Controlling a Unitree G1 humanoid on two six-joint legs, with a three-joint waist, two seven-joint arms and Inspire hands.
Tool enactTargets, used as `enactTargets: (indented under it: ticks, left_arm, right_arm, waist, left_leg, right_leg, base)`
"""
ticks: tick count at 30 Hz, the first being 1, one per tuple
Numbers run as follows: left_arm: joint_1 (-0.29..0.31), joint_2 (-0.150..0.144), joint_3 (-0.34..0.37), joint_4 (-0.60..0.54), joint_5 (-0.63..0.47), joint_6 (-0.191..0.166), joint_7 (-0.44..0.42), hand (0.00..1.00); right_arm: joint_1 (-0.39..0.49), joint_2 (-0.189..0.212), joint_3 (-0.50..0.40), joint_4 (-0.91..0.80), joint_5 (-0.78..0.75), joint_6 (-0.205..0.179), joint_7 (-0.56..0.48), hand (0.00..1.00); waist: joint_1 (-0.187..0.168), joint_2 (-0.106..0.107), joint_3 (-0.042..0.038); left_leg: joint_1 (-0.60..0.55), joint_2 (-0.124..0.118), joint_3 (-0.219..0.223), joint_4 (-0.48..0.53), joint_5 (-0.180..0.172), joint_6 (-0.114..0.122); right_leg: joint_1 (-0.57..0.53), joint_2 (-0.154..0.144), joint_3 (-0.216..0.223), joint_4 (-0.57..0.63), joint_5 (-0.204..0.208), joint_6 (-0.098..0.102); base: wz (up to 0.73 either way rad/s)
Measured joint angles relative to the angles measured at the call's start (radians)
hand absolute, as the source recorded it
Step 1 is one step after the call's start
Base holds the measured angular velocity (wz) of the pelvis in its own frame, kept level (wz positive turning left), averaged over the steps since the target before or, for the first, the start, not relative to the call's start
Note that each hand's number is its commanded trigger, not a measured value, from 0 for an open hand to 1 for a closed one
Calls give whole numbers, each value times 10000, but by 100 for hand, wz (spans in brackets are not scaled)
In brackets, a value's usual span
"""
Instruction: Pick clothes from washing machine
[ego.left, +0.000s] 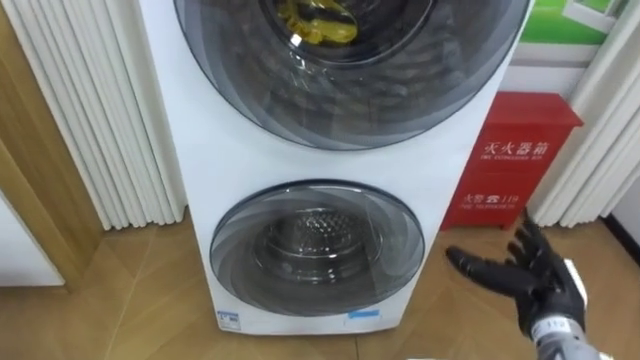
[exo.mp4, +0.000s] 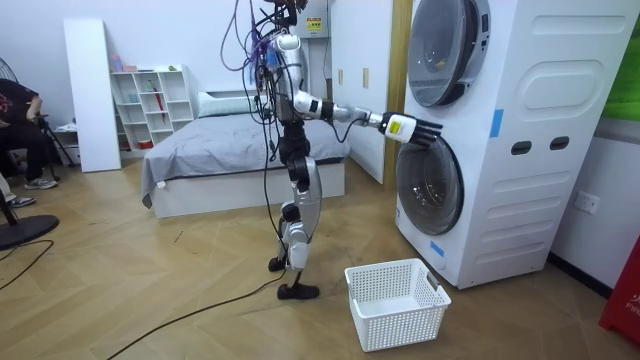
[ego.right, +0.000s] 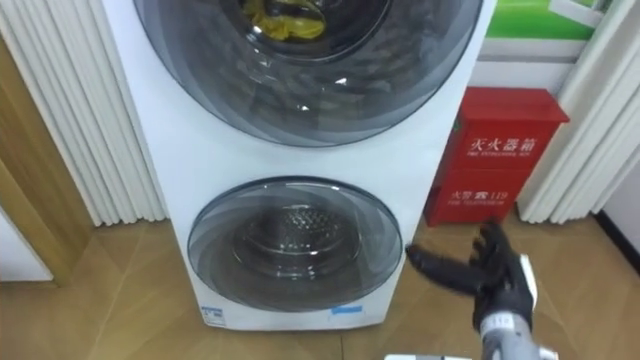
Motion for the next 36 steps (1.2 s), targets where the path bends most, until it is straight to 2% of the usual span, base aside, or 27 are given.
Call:
enactTargets:
  ticks: [4, 8, 13, 18, 21, 23, 25, 30, 36]
  left_arm:
    - [52, 58, 4, -78, 94, 138, 52, 0]
    - [255, 113, 8, -566, 125, 392, 41, 0]
    - [259, 198, 32, -582, 360, 461, 34, 0]
    - [261, 204, 13, -548, 403, 566, 17, 0]
    - [277, 208, 13, -562, 430, 697, -38, 0]
    - [262, 214, 25, -575, 492, 751, -152, 0]
    - [258, 219, 30, -573, 758, 818, -208, 0]
    - [256, 230, 28, -579, 885, 935, -209, 0]
    - [206, 296, -17, -652, 884, 1051, -171, 0]
  right_arm:
    - [-1015, -412, 0, -341, -6, 11, -193, 0]
    - [-1842, -893, -38, -536, -14, 12, -427, 0]
    - [-2293, -1020, -256, -615, 69, 17, -536, 0]
    - [-2323, -1103, -256, -615, 655, 33, -688, 0]
    - [-2719, -1110, -254, -614, 818, 256, -723, 0]
    - [-3119, -1224, -250, -620, 1096, 313, -723, 0]
    - [-3505, -1547, -248, -630, 1260, 313, -724, 0]
    - [-4103, -1772, -245, -645, 1227, 317, -774, 0]
    - [-4142, -1799, -239, -631, 1076, 323, -840, 0]
  waist:
    - [31, 25, -31]
    - [48, -105, -91]
    - [96, -288, -55]
    - [325, -317, -53]
    - [328, -315, -53]
    - [319, -329, -54]
    - [338, -372, -83]
    - [408, -526, -120]
    - [487, -667, -57]
  left_leg:
    - [-89, -5, -28, 8, 1, 0]
    - [-139, 14, -244, 10, 1, -1]
    - [-182, 16, -449, 6, 2, -3]
    - [-201, 13, -474, 2, 2, -3]
    - [-311, 9, -476, 8, 2, -3]
    - [-397, -1, -479, 18, 4, -4]
    - [-397, -5, -524, 48, 5, -6]
    - [-407, 19, -533, 98, 4, -6]
    - [-514, 4, -545, 137, 4, -5]
  right_leg:
    - [-70, 2, -91, 17, 0, -1]
    - [-20, 2, -307, 3, 0, -1]
    - [26, -21, -557, -9, 0, -1]
    - [-10, -48, -537, -12, 0, 0]
    - [-113, -54, -538, -3, 0, -1]
    - [-216, -48, -541, 22, 0, -1]
    - [-187, -44, -564, 26, 2, -4]
    - [-171, -44, -585, 32, 3, -7]
    - [-225, -64, -613, 24, 3, -7]
  base:
    - [7]
    - [17]
    - [15]
    - [0]
    - [0]
    - [0]
    - [5]
    - [0]
    - [0]
